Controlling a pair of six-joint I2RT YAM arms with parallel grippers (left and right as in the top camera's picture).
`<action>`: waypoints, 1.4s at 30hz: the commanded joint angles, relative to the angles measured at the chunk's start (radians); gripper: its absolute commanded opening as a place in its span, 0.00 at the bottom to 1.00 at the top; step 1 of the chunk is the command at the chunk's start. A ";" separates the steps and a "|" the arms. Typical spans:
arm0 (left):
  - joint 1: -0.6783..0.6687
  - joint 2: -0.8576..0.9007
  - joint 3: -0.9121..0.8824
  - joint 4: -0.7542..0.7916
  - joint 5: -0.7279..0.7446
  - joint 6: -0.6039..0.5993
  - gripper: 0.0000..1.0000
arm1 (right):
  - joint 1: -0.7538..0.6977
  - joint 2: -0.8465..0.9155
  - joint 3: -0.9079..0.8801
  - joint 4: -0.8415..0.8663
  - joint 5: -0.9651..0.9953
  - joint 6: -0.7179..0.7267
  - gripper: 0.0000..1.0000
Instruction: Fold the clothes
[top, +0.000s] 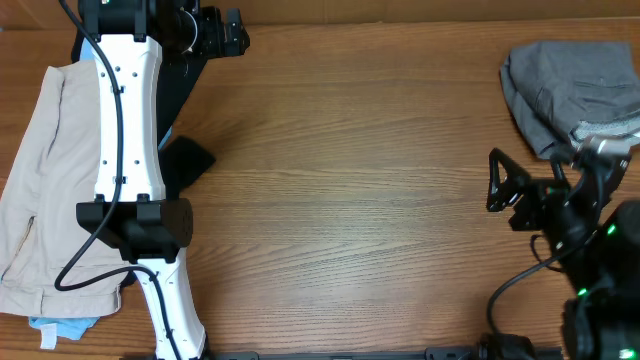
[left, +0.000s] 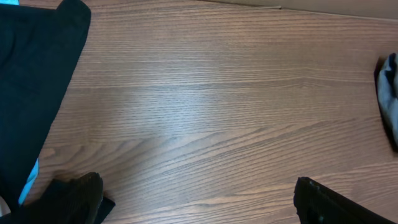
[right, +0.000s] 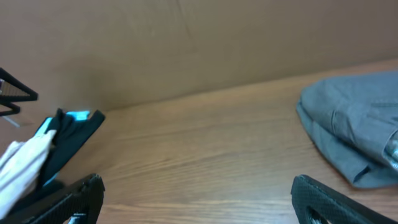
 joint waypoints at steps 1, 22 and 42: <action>-0.006 0.007 -0.004 0.000 -0.005 0.019 1.00 | 0.016 -0.100 -0.166 0.090 0.029 -0.004 1.00; -0.006 0.007 -0.004 0.000 -0.005 0.019 1.00 | 0.117 -0.518 -0.816 0.524 0.119 -0.003 1.00; -0.006 0.007 -0.004 0.000 -0.005 0.019 1.00 | 0.129 -0.660 -0.975 0.749 0.185 0.000 1.00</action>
